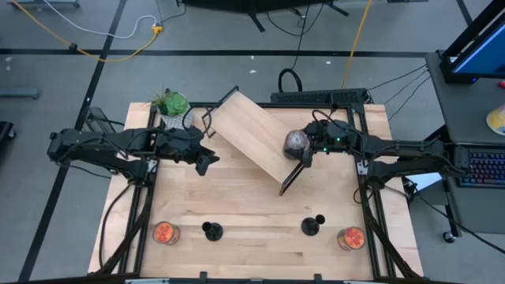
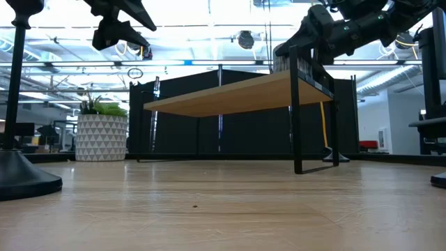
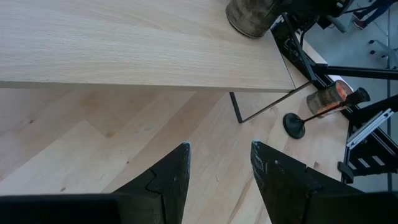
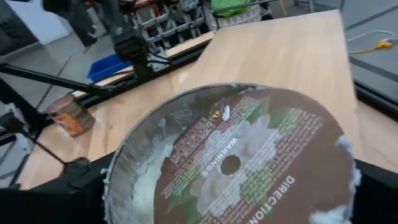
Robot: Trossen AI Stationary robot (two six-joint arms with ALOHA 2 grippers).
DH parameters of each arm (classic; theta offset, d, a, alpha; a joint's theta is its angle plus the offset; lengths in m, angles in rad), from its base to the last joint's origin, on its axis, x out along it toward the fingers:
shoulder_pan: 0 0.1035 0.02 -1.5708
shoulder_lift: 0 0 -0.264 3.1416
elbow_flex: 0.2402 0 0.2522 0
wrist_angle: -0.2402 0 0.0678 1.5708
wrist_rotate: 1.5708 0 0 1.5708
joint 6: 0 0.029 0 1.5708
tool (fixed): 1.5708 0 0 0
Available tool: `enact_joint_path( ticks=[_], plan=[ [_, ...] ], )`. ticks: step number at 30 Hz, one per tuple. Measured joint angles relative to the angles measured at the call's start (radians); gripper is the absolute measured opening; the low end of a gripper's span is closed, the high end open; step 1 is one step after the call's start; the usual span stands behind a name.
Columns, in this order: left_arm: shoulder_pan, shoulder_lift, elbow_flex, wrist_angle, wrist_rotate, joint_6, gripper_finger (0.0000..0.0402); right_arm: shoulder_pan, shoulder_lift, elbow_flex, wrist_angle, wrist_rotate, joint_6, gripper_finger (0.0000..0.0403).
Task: Pick & Place candle stick holders
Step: Put the brown scented candle on the shelf, then put the left orange scented candle on the shelf
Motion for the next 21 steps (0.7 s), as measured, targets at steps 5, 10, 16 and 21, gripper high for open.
enact_joint_path(
  ticks=[5, 10, 16, 21],
  plan=[
    [0.0, 0.0, 0.0, 0.001, -0.001, -0.004, 0.0177, 0.001, -0.006, 0.0, 0.039, -0.004, -0.007, 0.04],
    [0.0, 0.0, 0.0, 0.002, -0.004, -0.005, 0.0177, 0.001, -0.039, 0.0, 0.044, -0.003, -0.027, 0.04],
    [0.0, 0.0, 0.0, 0.002, -0.005, -0.007, 0.0177, 0.001, -0.089, 0.001, 0.046, -0.001, -0.036, 0.04],
    [0.0, 0.0, 0.0, 0.002, -0.005, -0.007, 0.0177, 0.0, -0.132, 0.001, 0.111, 0.002, -0.067, 0.04]
  ],
)
